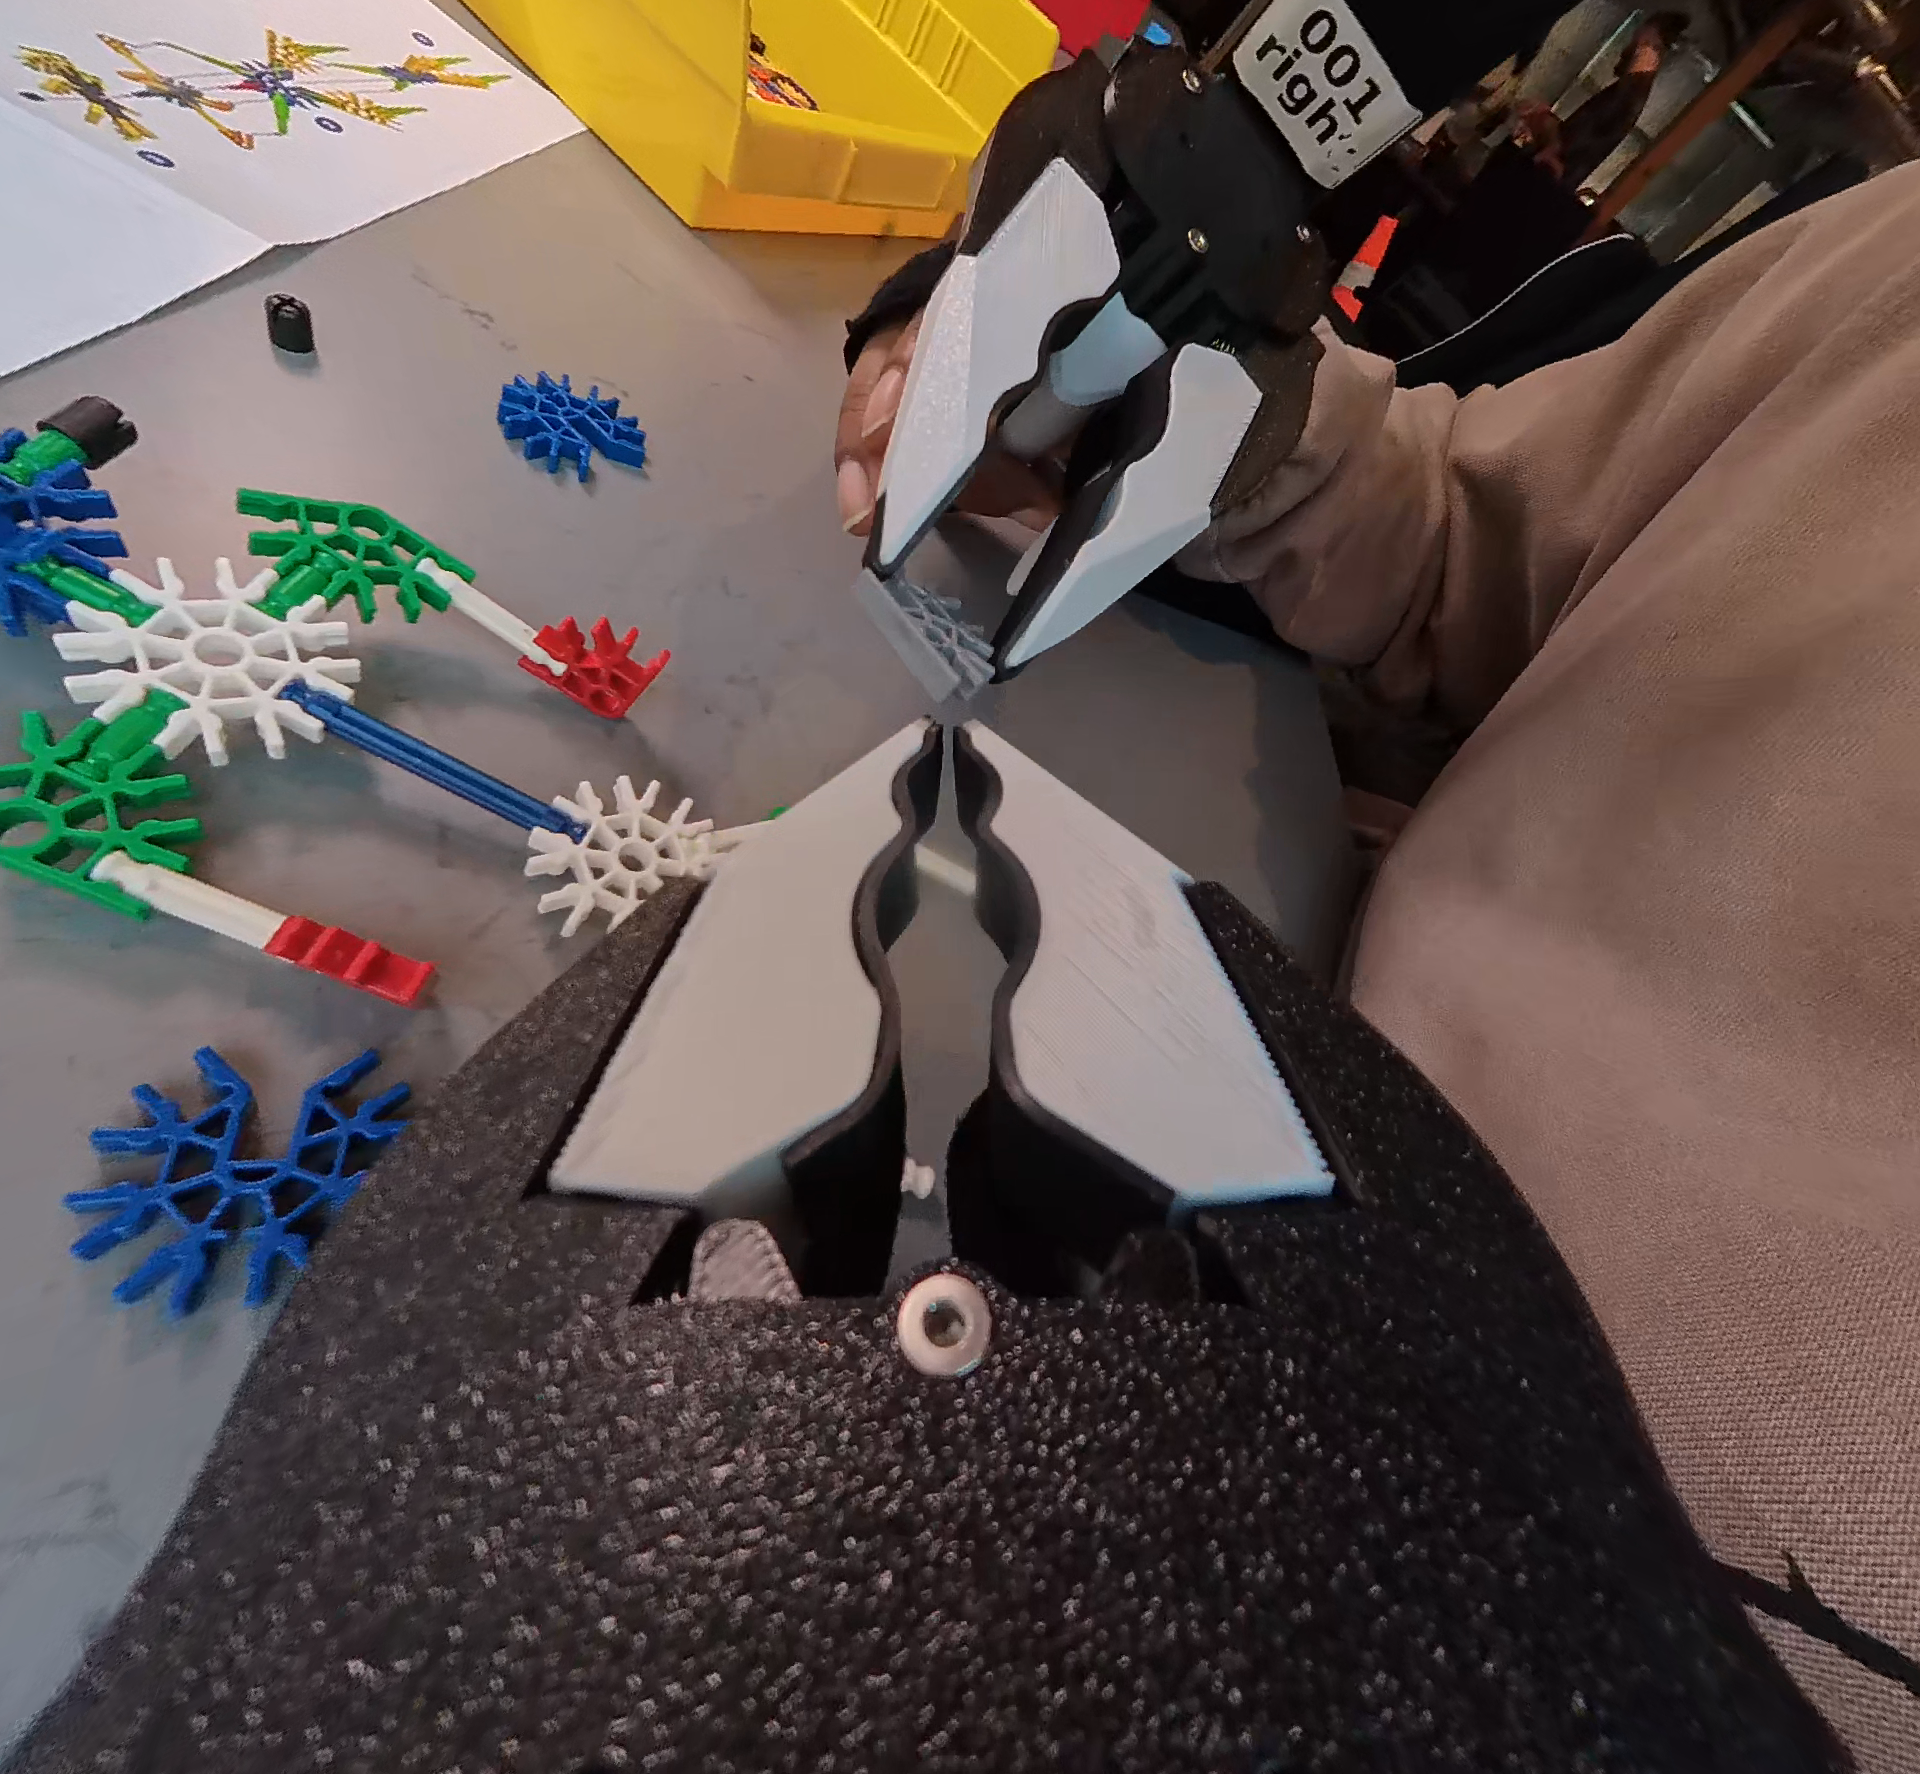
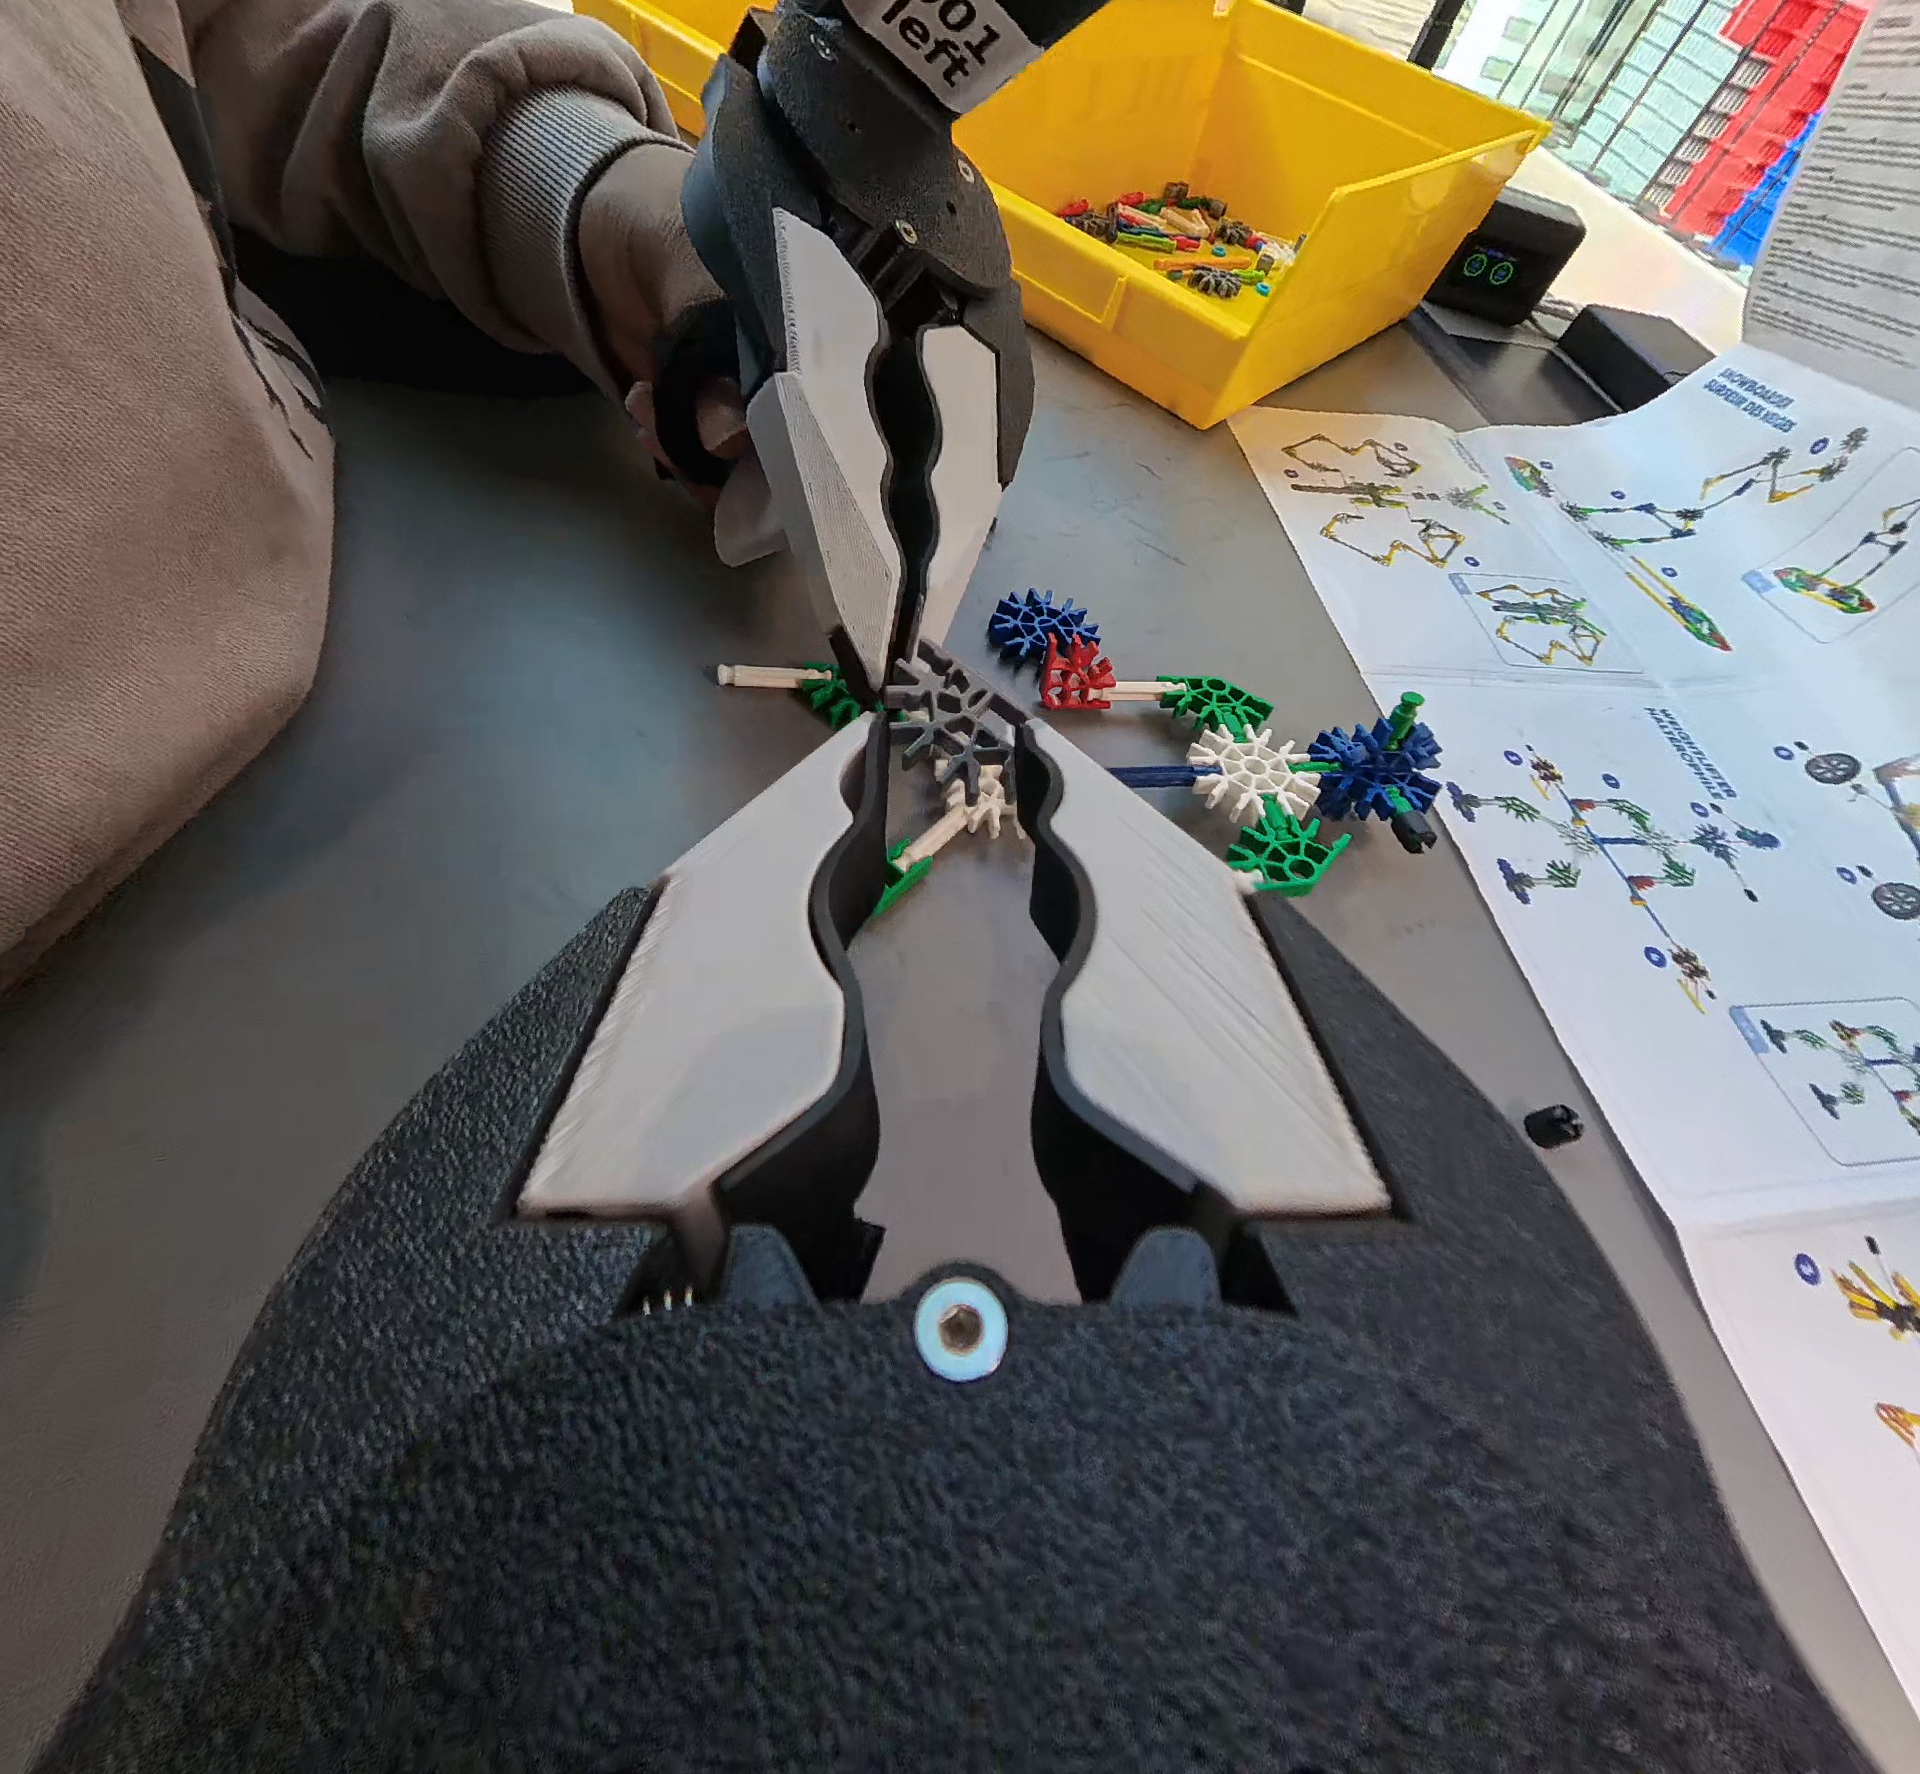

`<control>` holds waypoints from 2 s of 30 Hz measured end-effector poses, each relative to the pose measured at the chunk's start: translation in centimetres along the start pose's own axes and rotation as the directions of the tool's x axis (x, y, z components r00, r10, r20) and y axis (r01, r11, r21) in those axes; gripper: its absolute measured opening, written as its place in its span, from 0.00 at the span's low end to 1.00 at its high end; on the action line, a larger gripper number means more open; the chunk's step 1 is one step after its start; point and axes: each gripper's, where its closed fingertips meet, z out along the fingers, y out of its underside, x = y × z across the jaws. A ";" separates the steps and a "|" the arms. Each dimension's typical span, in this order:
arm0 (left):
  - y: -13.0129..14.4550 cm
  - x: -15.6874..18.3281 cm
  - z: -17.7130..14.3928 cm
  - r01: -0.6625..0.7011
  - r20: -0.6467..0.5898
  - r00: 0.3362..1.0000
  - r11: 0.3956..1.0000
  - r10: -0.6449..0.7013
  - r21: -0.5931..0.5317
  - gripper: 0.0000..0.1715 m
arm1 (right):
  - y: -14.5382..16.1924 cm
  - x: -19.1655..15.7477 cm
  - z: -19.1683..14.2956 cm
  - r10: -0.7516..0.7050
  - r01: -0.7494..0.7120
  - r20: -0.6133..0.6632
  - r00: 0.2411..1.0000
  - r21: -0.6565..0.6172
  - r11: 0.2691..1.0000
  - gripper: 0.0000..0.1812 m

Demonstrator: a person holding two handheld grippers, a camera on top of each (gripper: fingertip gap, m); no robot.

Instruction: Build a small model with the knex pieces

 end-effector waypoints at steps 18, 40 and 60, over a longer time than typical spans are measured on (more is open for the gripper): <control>-1.0 -12.8 -8.6 -0.005 0.566 0.824 0.999 -0.019 0.040 0.19 | 8.5 2.9 -1.9 0.077 -0.104 -0.082 0.994 -0.397 0.912 0.13; -0.4 -13.0 -8.2 0.011 0.564 0.825 1.000 -0.020 0.019 0.20 | 5.7 9.9 -5.4 0.339 -0.380 -0.346 0.875 -0.056 0.923 0.31; -0.1 -12.8 -7.9 0.003 0.558 0.830 1.000 0.003 -0.009 0.20 | 6.0 9.3 -4.9 0.327 -0.372 -0.318 0.890 -0.090 0.924 0.29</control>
